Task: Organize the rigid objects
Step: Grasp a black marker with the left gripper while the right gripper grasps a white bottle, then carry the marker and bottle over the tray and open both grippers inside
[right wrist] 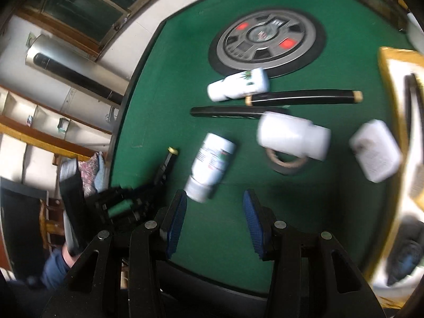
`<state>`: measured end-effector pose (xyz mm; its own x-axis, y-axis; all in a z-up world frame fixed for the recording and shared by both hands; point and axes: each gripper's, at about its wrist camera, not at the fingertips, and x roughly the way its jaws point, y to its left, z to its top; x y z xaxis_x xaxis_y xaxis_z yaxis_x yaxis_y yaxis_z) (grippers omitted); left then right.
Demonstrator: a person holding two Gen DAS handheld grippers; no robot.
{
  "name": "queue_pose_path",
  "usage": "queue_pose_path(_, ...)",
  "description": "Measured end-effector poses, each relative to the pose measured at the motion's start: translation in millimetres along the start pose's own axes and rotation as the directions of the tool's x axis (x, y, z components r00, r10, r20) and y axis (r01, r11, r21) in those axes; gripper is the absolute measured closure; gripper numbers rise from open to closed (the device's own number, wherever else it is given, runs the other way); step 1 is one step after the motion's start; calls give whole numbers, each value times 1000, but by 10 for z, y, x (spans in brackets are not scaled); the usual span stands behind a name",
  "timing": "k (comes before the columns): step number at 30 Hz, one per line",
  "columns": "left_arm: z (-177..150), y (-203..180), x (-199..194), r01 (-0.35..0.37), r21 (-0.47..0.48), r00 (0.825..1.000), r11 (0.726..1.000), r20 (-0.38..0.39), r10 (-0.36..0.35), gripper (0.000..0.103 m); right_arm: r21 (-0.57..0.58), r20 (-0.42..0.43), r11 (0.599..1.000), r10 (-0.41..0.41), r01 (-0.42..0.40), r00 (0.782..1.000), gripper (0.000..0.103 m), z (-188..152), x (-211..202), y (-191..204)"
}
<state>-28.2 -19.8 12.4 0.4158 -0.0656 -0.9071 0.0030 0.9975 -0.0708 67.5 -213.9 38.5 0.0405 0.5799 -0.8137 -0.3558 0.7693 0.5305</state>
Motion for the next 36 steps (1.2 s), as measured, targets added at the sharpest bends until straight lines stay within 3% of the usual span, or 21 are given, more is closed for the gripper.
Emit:
queue_pose_path(7, -71, 37, -38, -8, 25, 1000, 1000, 13, 7, 89, 115, -51, 993, -5, 11, 999, 62, 138, 420, 87)
queue_pose_path(11, -95, 17, -44, -17, 49, 1000, 999, 17, 16, 89, 98, -47, 991, -90, 95, 995, 62, 170, 550, 200)
queue_pose_path(14, -99, 46, -47, -3, 40, 1000, 999, 23, 2, 89, 28, -63, 981, -192, 194, 979, 73, 147, 683, 309)
queue_pose_path(16, -112, 85, -63, 16, 18, 999, 1000, 36, -16, 90, -28, -52, 972, -236, 234, 970, 73, 63, 689, 416)
queue_pose_path(25, -9, 73, -236, 85, -12, 991, 996, 107, -84, 90, -36, 62, 986, -162, 164, 985, 73, -267, 343, 515)
queue_pose_path(36, 292, -377, -237, 169, 88, 979, 982, 103, -177, 91, 77, 175, 990, -128, 116, 976, 73, -271, -228, 49)
